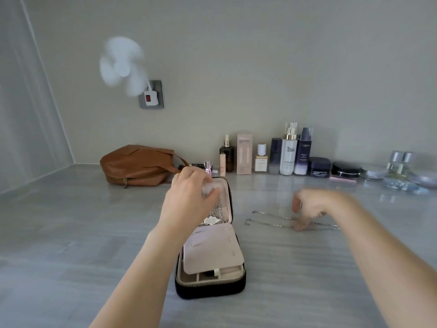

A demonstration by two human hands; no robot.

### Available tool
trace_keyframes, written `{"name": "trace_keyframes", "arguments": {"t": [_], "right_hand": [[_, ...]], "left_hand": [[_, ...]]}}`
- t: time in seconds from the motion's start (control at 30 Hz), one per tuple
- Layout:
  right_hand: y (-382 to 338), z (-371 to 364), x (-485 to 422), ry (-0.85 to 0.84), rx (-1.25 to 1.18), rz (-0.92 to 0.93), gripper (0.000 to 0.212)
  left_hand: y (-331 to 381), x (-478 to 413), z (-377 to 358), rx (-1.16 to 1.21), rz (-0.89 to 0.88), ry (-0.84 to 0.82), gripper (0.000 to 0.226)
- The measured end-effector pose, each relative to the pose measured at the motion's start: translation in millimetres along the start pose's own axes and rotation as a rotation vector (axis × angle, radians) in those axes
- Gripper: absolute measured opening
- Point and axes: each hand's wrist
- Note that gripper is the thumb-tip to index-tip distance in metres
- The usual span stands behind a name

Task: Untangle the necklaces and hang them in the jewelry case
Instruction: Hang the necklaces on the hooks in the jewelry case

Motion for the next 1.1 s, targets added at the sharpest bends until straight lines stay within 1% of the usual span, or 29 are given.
{"name": "trace_keyframes", "arguments": {"t": [0.07,0.17,0.27,0.37,0.47,0.57,0.63,0.73,0.8,1.0,1.1], "right_hand": [[0.4,-1.4,-1.5,-0.007,-0.015,-0.001,0.052],[-3.5,-3.2,-1.2,0.033,0.015,0.009,0.039],[-2.5,-5.0,-1.7,0.033,0.017,0.038,0.037],[1.5,-6.9,-5.6,0.054,0.008,0.06,0.019],[1.0,-8.4,-3.2,0.039,0.025,0.087,0.027],[2.5,-6.4,1.3,-0.011,-0.048,0.141,0.02],[3.9,-4.4,4.1,-0.054,-0.148,0.169,0.016],[4.7,-4.0,4.9,-0.147,-0.323,0.202,0.013],[4.3,-6.6,5.9,-0.139,-0.354,0.244,0.011],[0.1,-14.1,24.6,-0.162,-0.474,0.446,0.011],[-2.5,-14.1,39.7,-0.161,-0.514,0.532,0.015]], "left_hand": [[2.0,0.7,-0.4,-0.048,-0.013,0.051,0.03],[5.2,1.5,-3.8,-0.073,-0.081,0.113,0.033],[12.2,3.5,-11.3,-0.021,-0.147,0.114,0.024],[24.0,7.6,-19.0,0.027,-0.218,0.075,0.017],[33.2,10.6,-24.0,0.118,-0.254,0.009,0.013],[39.5,11.2,-25.2,0.226,-0.198,-0.087,0.015],[44.1,11.1,-23.8,0.281,-0.151,-0.135,0.016],[51.7,12.7,-22.2,0.29,-0.103,-0.197,0.02],[56.8,15.0,-23.5,0.286,-0.084,-0.249,0.025],[67.7,19.7,-36.2,0.272,-0.108,-0.384,0.042],[72.7,23.7,-42.2,0.303,-0.068,-0.456,0.052]]}}
Point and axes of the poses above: each hand's wrist, its own x-axis away from the middle knuckle, its own z-axis out of the back of the hand, y = z × x, and after that the axes turned 9 degrees about -z, right-handed
